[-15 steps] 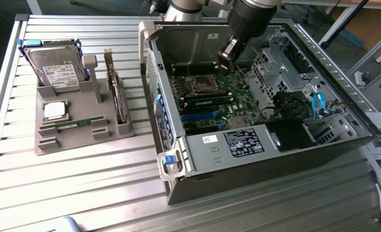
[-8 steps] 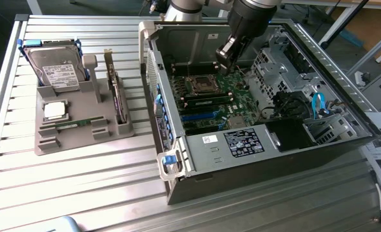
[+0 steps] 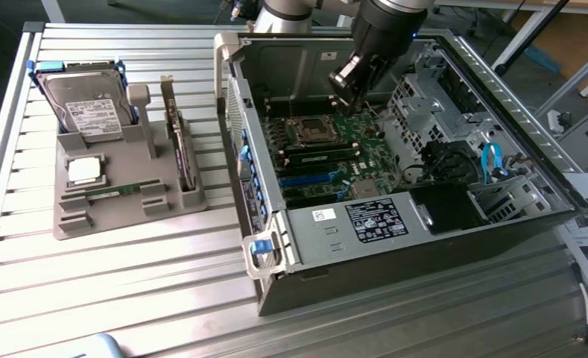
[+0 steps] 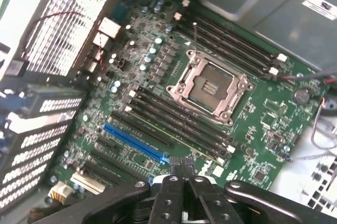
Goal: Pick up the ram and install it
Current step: 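Press down the ram until it locks into place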
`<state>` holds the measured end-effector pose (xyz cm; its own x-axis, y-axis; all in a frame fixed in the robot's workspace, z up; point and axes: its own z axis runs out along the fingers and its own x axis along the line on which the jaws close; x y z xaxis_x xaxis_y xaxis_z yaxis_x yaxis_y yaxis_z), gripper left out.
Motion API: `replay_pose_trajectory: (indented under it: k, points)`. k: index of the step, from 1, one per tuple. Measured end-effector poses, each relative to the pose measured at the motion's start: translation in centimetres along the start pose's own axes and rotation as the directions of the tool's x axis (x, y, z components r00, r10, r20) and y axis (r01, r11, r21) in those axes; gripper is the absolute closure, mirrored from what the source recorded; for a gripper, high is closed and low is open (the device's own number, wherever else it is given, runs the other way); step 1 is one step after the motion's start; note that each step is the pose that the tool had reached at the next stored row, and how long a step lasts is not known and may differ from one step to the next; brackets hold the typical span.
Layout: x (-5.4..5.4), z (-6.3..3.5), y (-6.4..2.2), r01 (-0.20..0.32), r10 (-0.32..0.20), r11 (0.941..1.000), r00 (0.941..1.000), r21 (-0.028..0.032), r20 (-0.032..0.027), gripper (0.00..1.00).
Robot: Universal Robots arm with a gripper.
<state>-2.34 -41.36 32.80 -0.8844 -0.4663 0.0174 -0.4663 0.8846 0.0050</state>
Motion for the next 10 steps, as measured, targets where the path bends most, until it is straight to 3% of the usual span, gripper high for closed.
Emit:
replay_pose_trajectory:
  k: [5,10]
  points:
    - [0.0,0.0,0.0,-0.076,0.076,0.9971,0.9971,-0.0013,0.0003,0.89]
    - [0.0,0.0,0.0,-0.164,0.164,0.9865,0.9865,-0.0029,0.0006,0.89]
